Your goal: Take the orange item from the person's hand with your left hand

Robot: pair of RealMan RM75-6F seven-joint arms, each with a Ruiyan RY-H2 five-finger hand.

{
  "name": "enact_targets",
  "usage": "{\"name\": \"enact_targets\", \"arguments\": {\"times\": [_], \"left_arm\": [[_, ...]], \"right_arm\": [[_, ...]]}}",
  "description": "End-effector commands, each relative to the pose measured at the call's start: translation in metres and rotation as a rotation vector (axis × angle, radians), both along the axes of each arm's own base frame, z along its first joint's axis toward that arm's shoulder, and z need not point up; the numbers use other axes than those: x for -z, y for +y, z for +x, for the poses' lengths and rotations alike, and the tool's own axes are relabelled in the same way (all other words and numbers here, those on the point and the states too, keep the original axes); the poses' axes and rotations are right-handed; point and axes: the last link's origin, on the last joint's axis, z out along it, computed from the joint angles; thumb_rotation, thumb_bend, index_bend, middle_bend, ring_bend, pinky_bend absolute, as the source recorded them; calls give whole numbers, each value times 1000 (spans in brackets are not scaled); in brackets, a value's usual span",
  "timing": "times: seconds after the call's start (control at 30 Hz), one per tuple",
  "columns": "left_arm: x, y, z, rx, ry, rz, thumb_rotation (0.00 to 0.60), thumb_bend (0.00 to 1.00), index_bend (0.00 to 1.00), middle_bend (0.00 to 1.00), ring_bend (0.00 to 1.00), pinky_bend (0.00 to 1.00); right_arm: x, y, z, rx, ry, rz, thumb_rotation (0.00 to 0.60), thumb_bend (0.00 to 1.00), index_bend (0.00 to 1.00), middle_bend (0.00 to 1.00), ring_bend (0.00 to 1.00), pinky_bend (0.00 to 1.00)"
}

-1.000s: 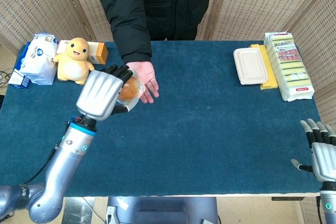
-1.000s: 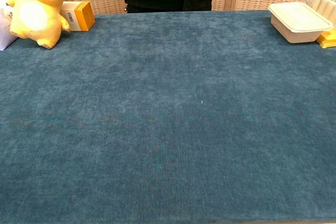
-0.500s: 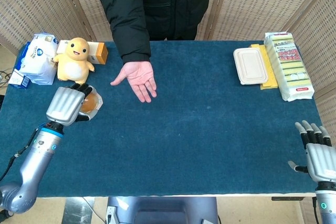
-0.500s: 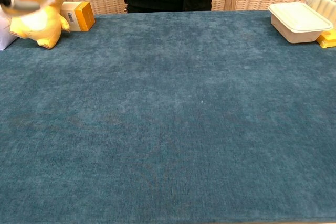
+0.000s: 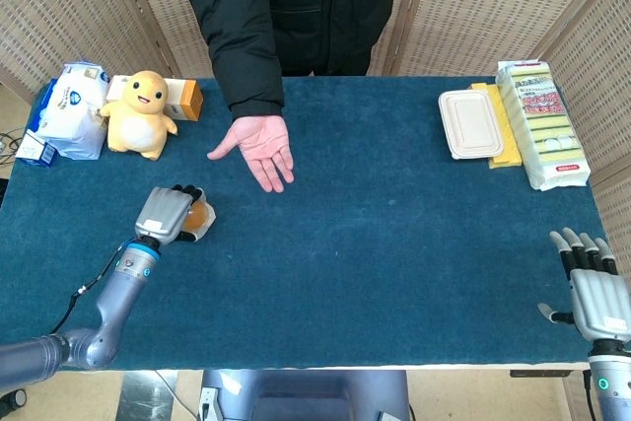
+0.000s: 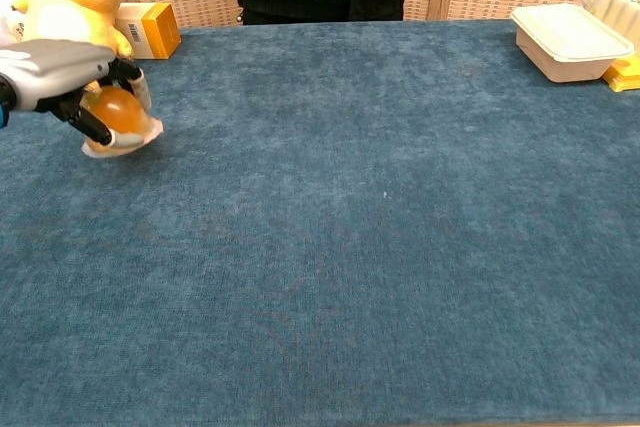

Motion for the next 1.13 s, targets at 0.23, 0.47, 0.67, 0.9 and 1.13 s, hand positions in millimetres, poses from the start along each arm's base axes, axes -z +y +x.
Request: {"name": "enact_targets", "arguments": {"times": [0.23,0.47,0.67,0.9,1.13], "left_arm": [[-9,-8,9,29,-78,-6,600,121,0,0,0,240],[-59,-42,-2,69,-155,63,600,93,0,0,0,190],[-99,-106,-54,2,-125,191,600,41,0,0,0,52],[-127,-177,-86,-134,-117,326,600,0,0,0,0,0],[-133,-204,-92,-138,-137,357,600,0,0,0,0,0]], "right_arm": [[-1,0,2,-3,-2,1,600,0,76,36,0,0],[-3,2,2,-4,-6,-5,600,0,75,36,0,0],[-4,4,3,-8,-5,-5,600,0,75,36,0,0],[-4,6,6,-23,8,-12,600,0,76,36,0,0],[-6,7,8,-31,40,-42,600,0,76,36,0,0]]}}
